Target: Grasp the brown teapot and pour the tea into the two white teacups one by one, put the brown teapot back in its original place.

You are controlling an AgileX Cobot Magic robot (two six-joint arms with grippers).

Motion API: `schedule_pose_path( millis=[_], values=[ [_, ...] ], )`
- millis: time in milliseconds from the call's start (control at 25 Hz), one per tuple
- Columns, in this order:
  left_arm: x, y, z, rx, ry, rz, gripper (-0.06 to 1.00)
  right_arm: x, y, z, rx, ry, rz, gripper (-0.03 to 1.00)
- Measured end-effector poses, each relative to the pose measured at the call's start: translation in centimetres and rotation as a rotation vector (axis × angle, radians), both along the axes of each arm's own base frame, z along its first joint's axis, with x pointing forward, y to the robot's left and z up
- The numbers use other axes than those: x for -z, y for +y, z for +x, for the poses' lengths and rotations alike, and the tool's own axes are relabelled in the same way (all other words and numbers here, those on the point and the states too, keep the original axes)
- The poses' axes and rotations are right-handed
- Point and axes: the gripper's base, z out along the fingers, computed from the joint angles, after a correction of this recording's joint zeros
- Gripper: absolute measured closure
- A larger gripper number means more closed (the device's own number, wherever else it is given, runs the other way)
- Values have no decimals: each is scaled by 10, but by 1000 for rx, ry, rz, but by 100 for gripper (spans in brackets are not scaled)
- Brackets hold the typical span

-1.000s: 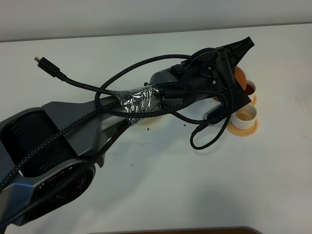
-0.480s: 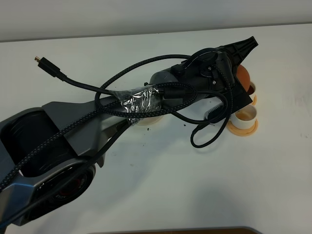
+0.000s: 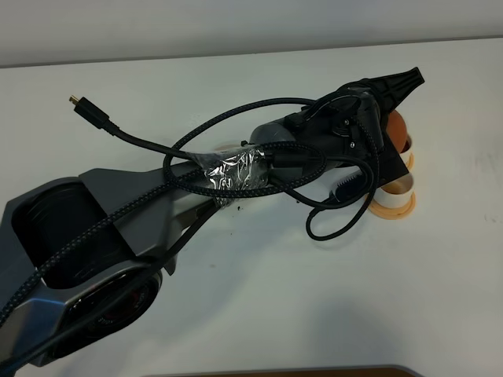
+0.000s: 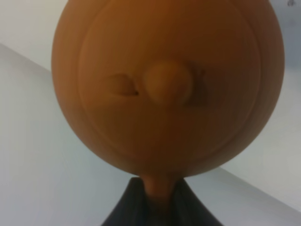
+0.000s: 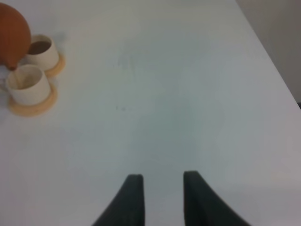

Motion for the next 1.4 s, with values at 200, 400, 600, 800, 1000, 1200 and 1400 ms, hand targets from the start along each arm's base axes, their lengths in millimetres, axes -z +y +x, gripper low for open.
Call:
schedule_pose_path(
  millis=[200,400,600,800,1000,1200,1400],
  values=[
    [-2,0,1,18,-27,14,80,0,0,0,0,0,0,73],
    [-4,-1,3,39,-61,33,80,0,0,0,0,0,0,73],
    [-5,-2,3,56,-81,39,80,0,0,0,0,0,0,73],
    [-5,-3,3,74,-87,36,80,0,0,0,0,0,0,73],
    [-6,-4,3,105,-98,52,80,0,0,0,0,0,0,73],
    [-6,-6,3,124,-104,49,80,0,0,0,0,0,0,73],
    [-6,-7,3,155,-115,74,80,0,0,0,0,0,0,73]
  ],
)
